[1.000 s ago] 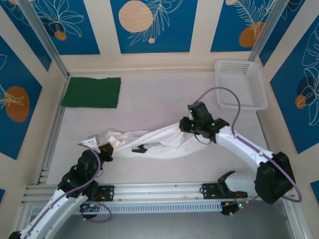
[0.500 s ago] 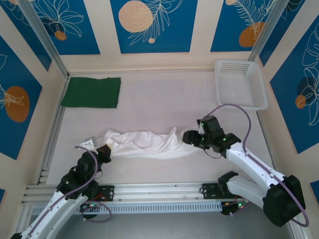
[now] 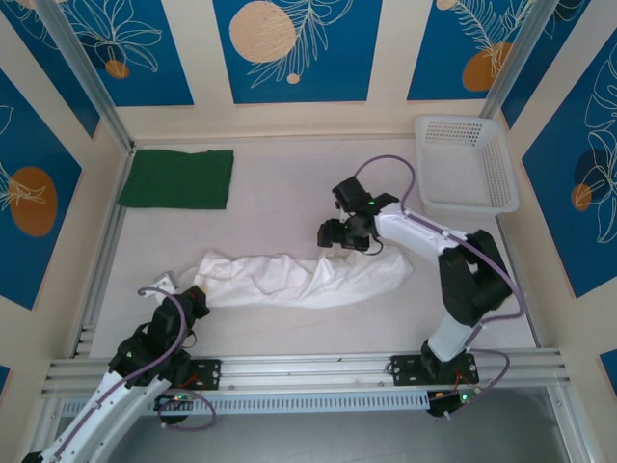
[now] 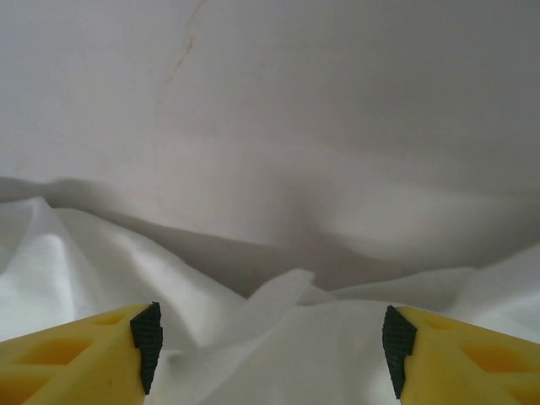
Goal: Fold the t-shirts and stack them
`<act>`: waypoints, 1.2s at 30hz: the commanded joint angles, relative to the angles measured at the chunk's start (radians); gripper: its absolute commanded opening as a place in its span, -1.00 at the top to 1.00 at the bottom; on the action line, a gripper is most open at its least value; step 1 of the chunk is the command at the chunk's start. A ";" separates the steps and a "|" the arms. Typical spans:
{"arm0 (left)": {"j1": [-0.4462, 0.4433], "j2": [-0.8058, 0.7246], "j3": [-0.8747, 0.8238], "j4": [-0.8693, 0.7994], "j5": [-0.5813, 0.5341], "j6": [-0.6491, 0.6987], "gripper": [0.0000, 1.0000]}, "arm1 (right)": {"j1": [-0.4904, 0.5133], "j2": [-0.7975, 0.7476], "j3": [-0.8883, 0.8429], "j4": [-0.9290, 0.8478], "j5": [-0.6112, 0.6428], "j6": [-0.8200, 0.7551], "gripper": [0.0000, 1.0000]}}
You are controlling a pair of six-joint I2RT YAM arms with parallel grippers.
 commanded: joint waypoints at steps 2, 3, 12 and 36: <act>0.001 -0.010 0.019 -0.034 -0.045 -0.016 0.92 | 0.047 0.098 0.107 -0.122 0.008 -0.053 -0.29; -0.001 -0.011 0.019 -0.034 -0.046 -0.014 0.92 | 0.048 0.113 0.117 -0.126 -0.004 -0.057 -0.14; 0.000 -0.011 0.029 0.028 -0.031 0.053 0.97 | 0.040 -0.078 0.052 -0.065 0.039 -0.043 0.98; 0.000 0.472 0.295 0.908 0.214 0.626 1.00 | 0.252 -0.793 -0.448 0.517 0.870 0.013 0.93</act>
